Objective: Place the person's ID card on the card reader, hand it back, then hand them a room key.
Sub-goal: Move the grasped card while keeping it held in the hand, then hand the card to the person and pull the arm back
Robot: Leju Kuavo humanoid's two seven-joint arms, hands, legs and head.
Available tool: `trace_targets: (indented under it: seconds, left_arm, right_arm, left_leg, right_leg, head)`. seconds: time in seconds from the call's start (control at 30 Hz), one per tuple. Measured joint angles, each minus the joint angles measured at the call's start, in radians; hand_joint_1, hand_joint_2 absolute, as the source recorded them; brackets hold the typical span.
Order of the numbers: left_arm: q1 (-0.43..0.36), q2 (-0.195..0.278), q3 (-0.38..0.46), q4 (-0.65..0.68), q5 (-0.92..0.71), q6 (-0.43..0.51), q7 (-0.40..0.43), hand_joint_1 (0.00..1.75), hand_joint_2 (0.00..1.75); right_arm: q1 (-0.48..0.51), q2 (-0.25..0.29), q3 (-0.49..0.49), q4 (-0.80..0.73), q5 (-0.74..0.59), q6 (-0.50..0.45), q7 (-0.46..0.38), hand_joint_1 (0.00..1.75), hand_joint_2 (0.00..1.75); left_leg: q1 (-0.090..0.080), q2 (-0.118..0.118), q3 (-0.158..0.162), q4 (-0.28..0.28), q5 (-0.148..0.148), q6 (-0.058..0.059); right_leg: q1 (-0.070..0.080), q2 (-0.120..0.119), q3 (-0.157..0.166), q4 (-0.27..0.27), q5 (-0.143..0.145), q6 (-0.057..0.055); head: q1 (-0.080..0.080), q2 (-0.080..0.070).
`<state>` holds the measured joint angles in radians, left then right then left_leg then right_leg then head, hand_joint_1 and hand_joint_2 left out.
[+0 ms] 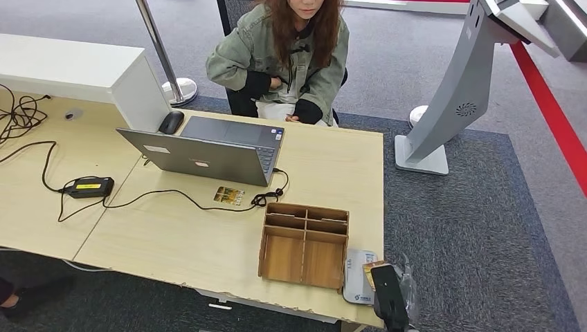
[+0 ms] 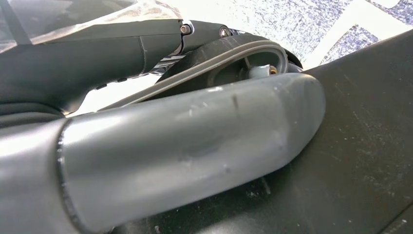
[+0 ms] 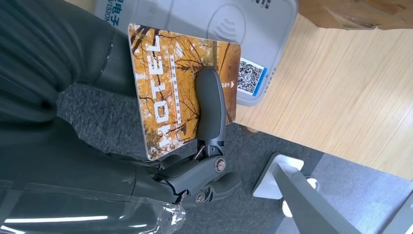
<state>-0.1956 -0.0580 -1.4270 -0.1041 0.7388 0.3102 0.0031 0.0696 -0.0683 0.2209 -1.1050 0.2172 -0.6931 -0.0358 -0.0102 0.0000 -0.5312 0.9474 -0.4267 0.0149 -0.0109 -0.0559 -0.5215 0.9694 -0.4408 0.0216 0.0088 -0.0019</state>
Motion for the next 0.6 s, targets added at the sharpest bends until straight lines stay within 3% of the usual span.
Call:
trace_targets:
  seconds: [0.2, 0.4, 0.6]
  left_arm:
    - [0.000, 0.000, 0.001, 0.000, -0.007, -0.005, 0.000, 0.00, 0.00]
    - [0.000, 0.000, 0.001, 0.000, -0.022, -0.014, 0.000, 0.00, 0.00]
    - [-0.003, 0.000, -0.002, 0.000, -0.045, -0.033, 0.005, 0.00, 0.00]
  right_arm:
    - [-0.015, -0.012, 0.001, -0.058, -0.008, 0.000, 0.024, 1.75, 1.75]
    - [-0.072, -0.052, 0.009, -0.244, 0.121, 0.000, 0.165, 1.75, 1.75]
    - [-0.200, -0.100, 0.073, -0.399, 0.255, 0.009, 0.300, 1.75, 1.75]
  left_leg:
    - [0.000, 0.000, 0.000, 0.000, 0.000, 0.000]
    - [0.000, 0.000, 0.000, 0.000, 0.001, 0.000]
    - [0.000, 0.000, 0.000, 0.000, 0.001, 0.000]
  right_leg:
    - [0.000, 0.000, 0.000, 0.000, 0.000, 0.000]
    - [0.000, 0.000, 0.000, 0.000, 0.001, 0.000]
    - [0.000, 0.000, 0.000, 0.000, 0.001, 0.000]
  head:
    - [0.000, 0.000]
    - [0.000, 0.000]
    - [0.000, 0.000]
